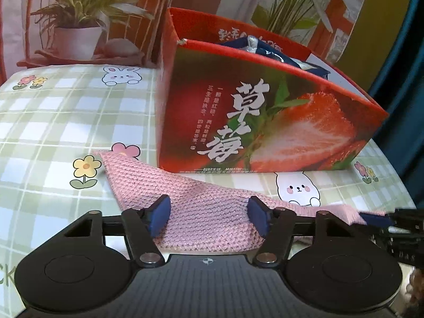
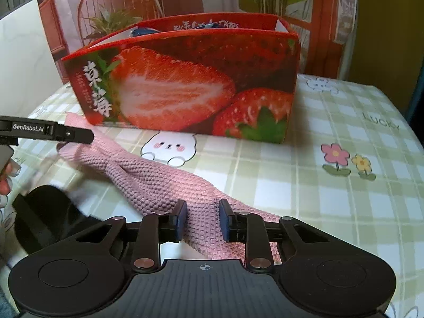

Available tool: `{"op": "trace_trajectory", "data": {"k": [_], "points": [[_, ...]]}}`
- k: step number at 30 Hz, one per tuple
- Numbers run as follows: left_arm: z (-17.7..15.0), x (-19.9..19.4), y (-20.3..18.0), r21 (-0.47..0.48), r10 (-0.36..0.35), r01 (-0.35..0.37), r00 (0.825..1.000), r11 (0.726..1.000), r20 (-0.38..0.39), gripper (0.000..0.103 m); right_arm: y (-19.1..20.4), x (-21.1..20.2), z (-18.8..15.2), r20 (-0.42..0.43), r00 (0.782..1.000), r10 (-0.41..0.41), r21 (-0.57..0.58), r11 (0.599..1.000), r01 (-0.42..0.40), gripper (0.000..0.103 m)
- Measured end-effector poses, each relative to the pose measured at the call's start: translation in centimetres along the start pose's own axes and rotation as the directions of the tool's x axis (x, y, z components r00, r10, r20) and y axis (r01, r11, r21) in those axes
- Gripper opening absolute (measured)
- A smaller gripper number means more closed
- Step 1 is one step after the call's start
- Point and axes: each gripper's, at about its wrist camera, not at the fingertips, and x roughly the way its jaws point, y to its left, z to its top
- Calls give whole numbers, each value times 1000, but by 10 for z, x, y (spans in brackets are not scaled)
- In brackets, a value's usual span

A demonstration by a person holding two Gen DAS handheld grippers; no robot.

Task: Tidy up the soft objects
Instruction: 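Move both tools down to the pink knit cloth and close on it, then gather the pink cloth between both tools and lift it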

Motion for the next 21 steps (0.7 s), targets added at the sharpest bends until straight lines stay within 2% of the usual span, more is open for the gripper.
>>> {"op": "trace_trajectory", "data": {"k": [11,21], "points": [[-19,-14,-10,-23,-36,36,999,999,-5,63,-11,24,18,59,997,-49,-8,999,50,24],[-28,-16,-11,-25,-44,45,999,999,17,62,-9,25,1,162,984,-69,9,998,68,25]]}}
